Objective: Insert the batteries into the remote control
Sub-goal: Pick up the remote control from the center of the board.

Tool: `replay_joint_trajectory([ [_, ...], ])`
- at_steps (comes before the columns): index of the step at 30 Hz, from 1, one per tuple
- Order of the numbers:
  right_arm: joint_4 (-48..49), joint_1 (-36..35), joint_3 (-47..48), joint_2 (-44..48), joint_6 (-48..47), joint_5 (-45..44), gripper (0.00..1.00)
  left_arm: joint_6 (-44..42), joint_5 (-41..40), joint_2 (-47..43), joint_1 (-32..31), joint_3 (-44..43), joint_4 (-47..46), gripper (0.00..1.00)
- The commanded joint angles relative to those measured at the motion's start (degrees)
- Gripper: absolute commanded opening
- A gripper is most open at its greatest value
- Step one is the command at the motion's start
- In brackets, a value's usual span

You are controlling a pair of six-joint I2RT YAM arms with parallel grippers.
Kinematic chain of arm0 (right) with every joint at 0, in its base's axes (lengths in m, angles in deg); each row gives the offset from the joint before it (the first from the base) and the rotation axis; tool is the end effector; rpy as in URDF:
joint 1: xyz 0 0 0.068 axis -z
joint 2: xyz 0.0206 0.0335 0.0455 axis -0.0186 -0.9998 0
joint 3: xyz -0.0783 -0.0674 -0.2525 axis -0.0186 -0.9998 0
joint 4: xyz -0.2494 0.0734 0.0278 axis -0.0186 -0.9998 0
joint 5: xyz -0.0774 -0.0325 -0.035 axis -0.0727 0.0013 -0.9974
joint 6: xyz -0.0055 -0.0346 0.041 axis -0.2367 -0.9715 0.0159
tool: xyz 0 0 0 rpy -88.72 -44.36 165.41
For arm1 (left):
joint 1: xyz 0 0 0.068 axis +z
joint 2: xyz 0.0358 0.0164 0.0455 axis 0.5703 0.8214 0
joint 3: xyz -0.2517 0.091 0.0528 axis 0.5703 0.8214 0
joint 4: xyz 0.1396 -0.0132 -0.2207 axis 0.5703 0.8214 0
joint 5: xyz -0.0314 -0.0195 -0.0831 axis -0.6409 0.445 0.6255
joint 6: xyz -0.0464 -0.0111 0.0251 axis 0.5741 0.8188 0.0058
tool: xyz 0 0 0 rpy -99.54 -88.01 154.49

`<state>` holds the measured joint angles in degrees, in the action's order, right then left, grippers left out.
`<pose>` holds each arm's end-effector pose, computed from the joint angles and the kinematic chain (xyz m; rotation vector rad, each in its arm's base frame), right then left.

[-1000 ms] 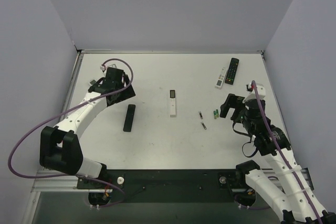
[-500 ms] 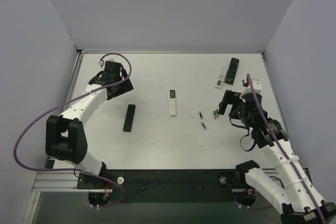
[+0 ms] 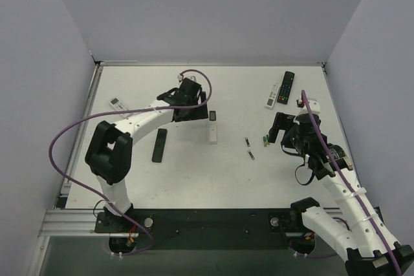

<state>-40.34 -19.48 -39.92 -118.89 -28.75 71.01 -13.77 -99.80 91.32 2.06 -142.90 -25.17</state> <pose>0.1724 0.0531 0.3243 0.1164 1.9873 0.3373 0.3356 -0.2081 0.2436 -0.1378 2.4774 -0.2958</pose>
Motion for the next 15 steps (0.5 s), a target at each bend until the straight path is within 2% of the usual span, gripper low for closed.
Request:
replay_joint_trajectory([
  [1,-0.4,0.1,0.4,-0.2,0.4,0.8,0.91,-0.4,-0.2,5.0,-2.9,-6.4,-1.9,0.90],
  [9,-0.6,0.5,-0.2,0.4,0.7,0.9,0.91,-3.4,-1.0,16.1,-7.4,-16.1,1.6,0.85],
  [15,-1.1,0.6,-0.4,0.8,0.7,0.9,0.90,-4.3,-0.4,21.4,-8.5,-18.7,4.1,0.80],
])
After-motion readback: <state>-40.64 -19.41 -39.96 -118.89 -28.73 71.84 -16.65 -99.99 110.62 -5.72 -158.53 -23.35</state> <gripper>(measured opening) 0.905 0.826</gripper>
